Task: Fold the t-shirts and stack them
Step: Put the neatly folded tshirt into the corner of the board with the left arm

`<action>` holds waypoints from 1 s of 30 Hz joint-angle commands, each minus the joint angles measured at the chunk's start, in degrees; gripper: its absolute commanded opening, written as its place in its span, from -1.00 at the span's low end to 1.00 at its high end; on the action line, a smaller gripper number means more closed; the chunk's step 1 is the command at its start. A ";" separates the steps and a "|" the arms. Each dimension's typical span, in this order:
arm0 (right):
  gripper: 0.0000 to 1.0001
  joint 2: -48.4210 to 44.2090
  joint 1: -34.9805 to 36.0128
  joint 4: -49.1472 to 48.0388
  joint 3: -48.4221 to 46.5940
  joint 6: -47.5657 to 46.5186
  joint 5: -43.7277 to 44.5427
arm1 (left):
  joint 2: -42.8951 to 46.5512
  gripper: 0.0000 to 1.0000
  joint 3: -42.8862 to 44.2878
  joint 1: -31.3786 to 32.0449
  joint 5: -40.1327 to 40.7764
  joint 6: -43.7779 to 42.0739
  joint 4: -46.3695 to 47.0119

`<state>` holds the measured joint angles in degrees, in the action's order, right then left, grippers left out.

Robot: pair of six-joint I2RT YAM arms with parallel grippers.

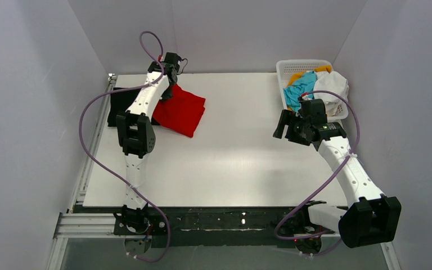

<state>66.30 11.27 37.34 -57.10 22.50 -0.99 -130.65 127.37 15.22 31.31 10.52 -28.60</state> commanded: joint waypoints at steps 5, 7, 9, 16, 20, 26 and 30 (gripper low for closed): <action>0.72 -0.30 -0.19 -0.97 0.32 -0.16 3.00 | -0.27 -1.00 9.79 -4.86 3.20 -1.80 -5.56; 0.73 -0.11 -0.22 -0.87 0.32 -0.08 3.19 | 0.64 -1.00 9.92 -5.98 2.38 -2.03 -5.33; 0.72 0.00 -0.20 -0.81 0.40 0.10 3.31 | 1.74 -1.00 9.77 -6.52 1.92 -2.48 -4.95; 0.72 1.98 -0.36 1.87 -0.84 1.02 6.70 | 3.66 -1.00 11.71 -6.79 0.73 -7.22 -4.34; 0.72 2.70 -0.40 2.22 -0.96 1.08 5.85 | 5.36 -1.00 11.70 -6.89 1.06 -9.73 -3.89; 0.72 2.79 -0.37 2.64 -1.01 1.15 5.81 | 7.87 -1.00 11.23 -7.51 2.77 -11.82 -2.62; 0.72 2.46 -0.37 2.57 -1.04 1.19 6.05 | 9.23 -1.00 11.22 -8.26 3.04 -11.72 -2.12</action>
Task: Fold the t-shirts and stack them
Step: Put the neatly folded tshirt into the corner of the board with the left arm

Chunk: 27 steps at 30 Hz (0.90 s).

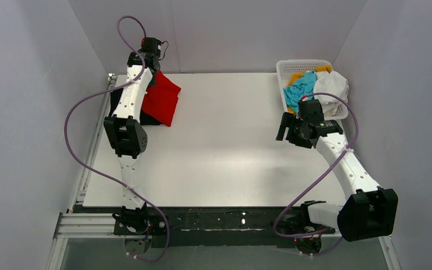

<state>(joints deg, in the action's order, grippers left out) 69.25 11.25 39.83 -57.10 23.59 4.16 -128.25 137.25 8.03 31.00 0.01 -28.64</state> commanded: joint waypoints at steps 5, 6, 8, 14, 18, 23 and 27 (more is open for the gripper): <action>0.72 -0.68 -0.35 -0.17 -0.89 0.14 0.82 | 7.50 -1.00 2.07 -1.68 2.99 -0.57 -1.90; 0.72 -0.75 -0.35 -0.19 -0.89 0.07 0.77 | 7.61 -1.00 2.32 -1.75 3.24 -0.46 -1.95; 0.72 -0.87 -0.35 -0.26 -0.85 0.08 0.74 | 7.60 -1.00 2.77 -2.15 3.29 -0.45 -2.00; 0.72 -1.26 -0.35 -0.58 -0.64 -0.12 0.87 | 7.49 -1.00 2.55 -3.71 1.65 3.14 -2.66; 0.72 -0.93 -0.35 -0.72 -0.55 -0.12 0.54 | 7.74 -1.00 0.21 -5.27 0.78 5.01 -2.85; 0.72 -0.66 -0.35 -0.63 -0.45 -0.14 0.54 | 7.41 -1.00 -5.14 -7.88 -5.00 6.89 -0.96; 0.72 -0.44 -0.35 -0.15 -0.45 -0.22 0.99 | 6.13 -1.00 -8.80 -11.09 -6.65 7.08 1.39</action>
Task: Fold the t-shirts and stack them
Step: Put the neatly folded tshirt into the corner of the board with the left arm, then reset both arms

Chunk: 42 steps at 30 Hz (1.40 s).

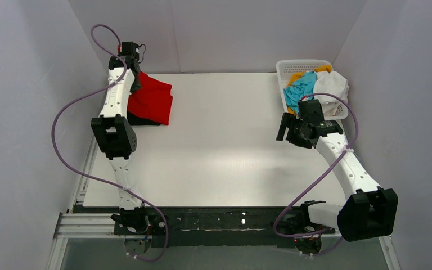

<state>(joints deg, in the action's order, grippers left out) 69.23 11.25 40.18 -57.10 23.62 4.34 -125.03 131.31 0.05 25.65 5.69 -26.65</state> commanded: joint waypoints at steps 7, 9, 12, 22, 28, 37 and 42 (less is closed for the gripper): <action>0.72 -0.11 -0.35 0.34 -0.07 -0.20 1.67 | -0.96 -1.00 -6.13 -7.50 -5.99 1.58 1.84; 0.72 -0.13 -0.35 0.42 0.22 -0.15 1.85 | -2.17 -0.80 -7.16 -8.64 -6.62 1.27 3.61; 0.72 0.11 -0.35 0.86 0.15 0.04 2.23 | -4.36 0.85 -7.42 -9.90 -7.33 0.93 4.15; 0.75 -2.05 -0.35 -0.15 0.52 3.73 2.98 | -1.95 0.97 -7.08 -11.19 -17.30 9.61 1.52; 0.79 -8.64 -0.35 -1.21 3.01 5.18 6.71 | 6.14 0.97 -13.39 -11.10 -22.33 15.36 1.52; 0.82 -20.46 -0.51 -9.63 11.90 6.26 4.15 | 44.87 0.96 -62.45 -2.11 -30.70 29.46 20.78; 0.87 -24.66 -0.61 -10.28 13.89 4.15 4.07 | 62.87 0.96 -83.23 12.27 -27.37 29.70 20.52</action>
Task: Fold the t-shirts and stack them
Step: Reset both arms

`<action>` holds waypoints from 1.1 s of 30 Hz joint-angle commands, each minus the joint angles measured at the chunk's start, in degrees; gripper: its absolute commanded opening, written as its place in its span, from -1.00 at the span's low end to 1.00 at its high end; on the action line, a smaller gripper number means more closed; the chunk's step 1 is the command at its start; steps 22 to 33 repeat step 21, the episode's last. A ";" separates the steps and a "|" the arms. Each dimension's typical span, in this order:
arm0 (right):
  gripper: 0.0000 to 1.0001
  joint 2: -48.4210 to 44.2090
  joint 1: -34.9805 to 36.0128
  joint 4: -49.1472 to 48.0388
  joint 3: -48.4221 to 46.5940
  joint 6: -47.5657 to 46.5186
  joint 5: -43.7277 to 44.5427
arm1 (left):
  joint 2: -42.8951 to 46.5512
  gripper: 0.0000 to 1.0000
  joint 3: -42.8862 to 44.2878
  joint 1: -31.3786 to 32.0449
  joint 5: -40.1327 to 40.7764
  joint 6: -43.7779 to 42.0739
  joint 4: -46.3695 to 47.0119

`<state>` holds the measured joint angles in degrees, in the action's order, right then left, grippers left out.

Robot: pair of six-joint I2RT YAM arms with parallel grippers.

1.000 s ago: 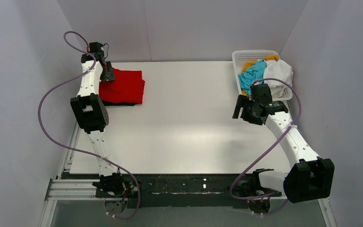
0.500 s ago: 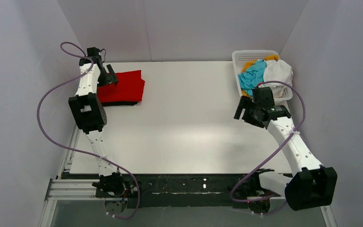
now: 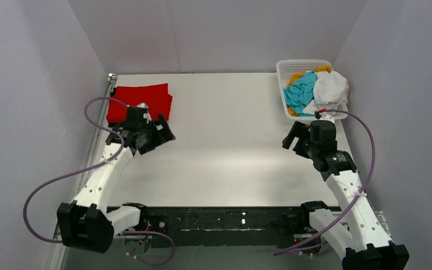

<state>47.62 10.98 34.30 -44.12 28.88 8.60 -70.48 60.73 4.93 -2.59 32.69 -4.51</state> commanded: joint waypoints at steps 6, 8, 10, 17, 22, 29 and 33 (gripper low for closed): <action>0.92 -6.16 -0.35 -5.90 3.82 -2.73 -3.03 | 25.75 0.97 -24.99 16.51 6.16 1.36 -7.15; 0.93 -6.89 -0.35 -6.96 5.00 -2.55 -3.47 | 28.98 0.97 -27.08 16.69 6.97 2.76 -9.13; 0.94 -7.72 -0.35 -8.33 6.01 -2.40 -4.47 | 30.72 0.96 -28.27 16.73 8.19 3.26 -10.87; 0.97 -9.24 -0.35 -10.05 7.73 -2.18 -5.77 | 32.03 0.96 -26.90 16.78 10.33 3.70 -15.14; 0.96 -9.57 -0.35 -9.45 7.19 -1.97 -4.50 | 32.74 0.96 -26.26 16.78 10.87 4.04 -16.08; 0.96 -9.57 -0.35 -9.45 7.19 -1.97 -4.50 | 32.74 0.96 -26.26 16.78 10.87 4.04 -16.08; 0.96 -9.57 -0.35 -9.45 7.19 -1.97 -4.50 | 32.74 0.96 -26.26 16.78 10.87 4.04 -16.08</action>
